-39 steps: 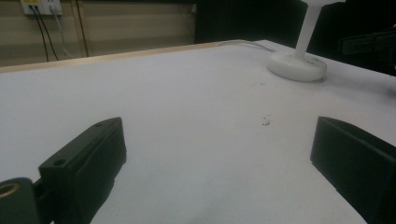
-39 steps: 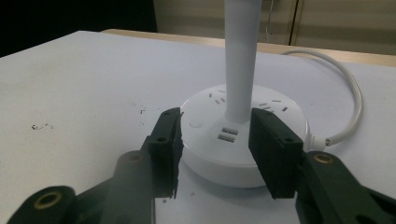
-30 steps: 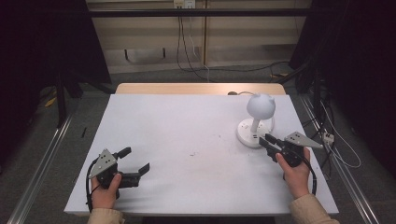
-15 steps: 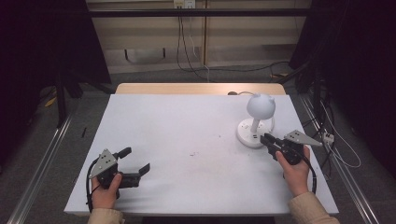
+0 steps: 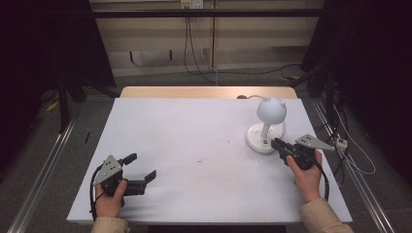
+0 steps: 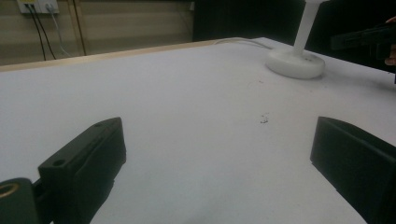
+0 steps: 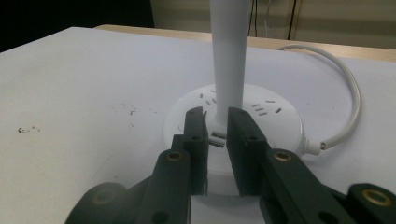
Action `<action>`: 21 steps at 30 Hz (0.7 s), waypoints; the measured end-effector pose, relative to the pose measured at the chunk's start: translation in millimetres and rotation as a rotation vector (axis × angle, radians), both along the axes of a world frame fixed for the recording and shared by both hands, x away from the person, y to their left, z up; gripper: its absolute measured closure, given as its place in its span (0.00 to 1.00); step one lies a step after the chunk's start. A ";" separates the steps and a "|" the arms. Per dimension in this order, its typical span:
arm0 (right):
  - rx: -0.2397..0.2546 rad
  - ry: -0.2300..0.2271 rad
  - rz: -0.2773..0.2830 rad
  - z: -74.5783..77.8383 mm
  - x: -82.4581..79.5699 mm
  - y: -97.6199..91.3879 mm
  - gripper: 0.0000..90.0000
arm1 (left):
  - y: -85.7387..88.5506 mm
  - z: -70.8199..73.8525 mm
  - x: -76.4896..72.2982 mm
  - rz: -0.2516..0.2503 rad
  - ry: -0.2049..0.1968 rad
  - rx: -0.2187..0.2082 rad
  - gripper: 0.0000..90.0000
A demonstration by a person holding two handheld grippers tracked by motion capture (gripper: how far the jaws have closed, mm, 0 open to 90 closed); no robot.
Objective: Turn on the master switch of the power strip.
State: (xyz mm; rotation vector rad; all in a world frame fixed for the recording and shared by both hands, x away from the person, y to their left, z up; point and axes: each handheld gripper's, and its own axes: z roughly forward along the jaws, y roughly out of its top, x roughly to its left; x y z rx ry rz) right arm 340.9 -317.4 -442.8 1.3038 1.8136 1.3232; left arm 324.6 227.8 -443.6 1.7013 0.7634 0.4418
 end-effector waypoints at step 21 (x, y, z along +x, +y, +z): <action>-0.005 0.022 -0.001 1.7 3.9 -3.6 0.94 | -0.4 -0.4 -0.1 -0.001 0.003 0.001 0.03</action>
